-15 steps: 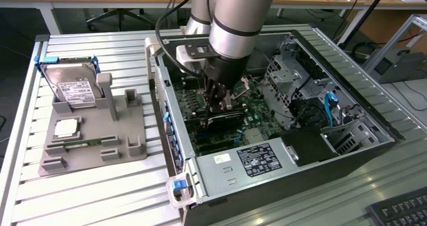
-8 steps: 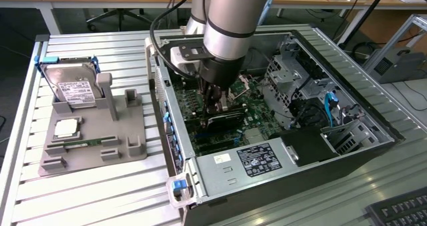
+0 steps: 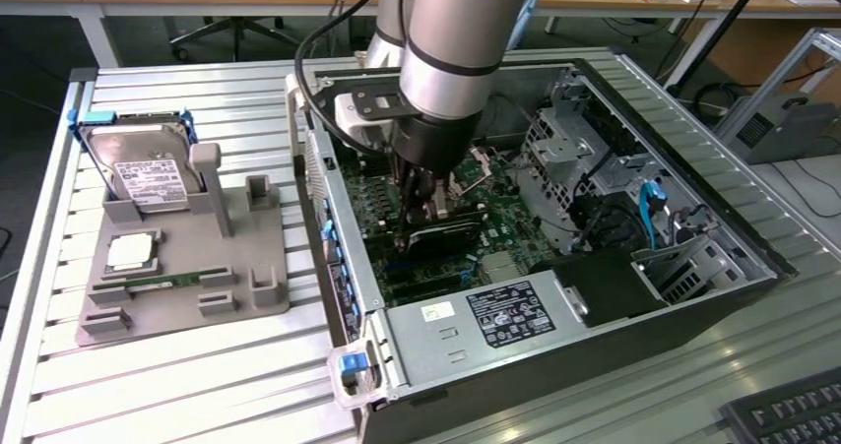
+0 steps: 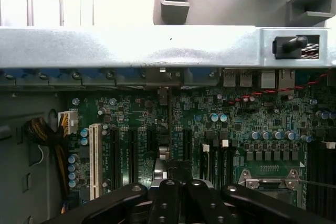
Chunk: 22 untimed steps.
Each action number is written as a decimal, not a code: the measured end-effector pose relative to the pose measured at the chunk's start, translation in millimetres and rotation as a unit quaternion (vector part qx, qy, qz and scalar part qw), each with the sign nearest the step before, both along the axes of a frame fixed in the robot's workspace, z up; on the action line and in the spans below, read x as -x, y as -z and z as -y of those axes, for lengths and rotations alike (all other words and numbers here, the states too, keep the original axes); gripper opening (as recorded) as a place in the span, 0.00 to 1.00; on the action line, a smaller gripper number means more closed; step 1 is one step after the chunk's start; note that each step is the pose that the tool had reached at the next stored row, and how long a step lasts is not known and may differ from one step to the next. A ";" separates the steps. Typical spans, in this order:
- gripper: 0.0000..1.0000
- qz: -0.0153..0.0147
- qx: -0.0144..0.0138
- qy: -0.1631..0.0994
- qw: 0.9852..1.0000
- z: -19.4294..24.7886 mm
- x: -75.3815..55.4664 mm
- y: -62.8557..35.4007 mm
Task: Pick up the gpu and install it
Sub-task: 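Press down on the gpu until it lock into place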
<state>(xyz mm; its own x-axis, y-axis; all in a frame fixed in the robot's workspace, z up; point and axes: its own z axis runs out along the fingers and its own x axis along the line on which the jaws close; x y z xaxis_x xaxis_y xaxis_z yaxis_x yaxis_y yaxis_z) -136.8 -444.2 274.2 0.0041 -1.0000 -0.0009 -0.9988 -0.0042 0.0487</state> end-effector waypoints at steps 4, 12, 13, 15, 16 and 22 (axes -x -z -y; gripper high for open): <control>0.11 0.000 0.000 0.000 1.000 0.0 0.0 0.9; 0.11 0.000 0.000 0.000 1.000 0.0 -0.5 2.0; 0.11 0.000 0.000 0.000 1.000 0.0 -0.5 2.0; 0.11 0.000 0.000 0.000 1.000 0.0 -0.9 2.6; 0.11 0.000 0.000 0.000 1.000 0.0 -1.0 2.6; 0.11 0.000 0.002 0.000 1.000 -0.1 -1.1 -6.1</control>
<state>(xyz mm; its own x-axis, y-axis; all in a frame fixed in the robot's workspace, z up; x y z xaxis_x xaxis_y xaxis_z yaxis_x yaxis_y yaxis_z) -135.7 -444.2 280.3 0.0041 -1.0000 0.0029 -0.9988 -0.0040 0.0485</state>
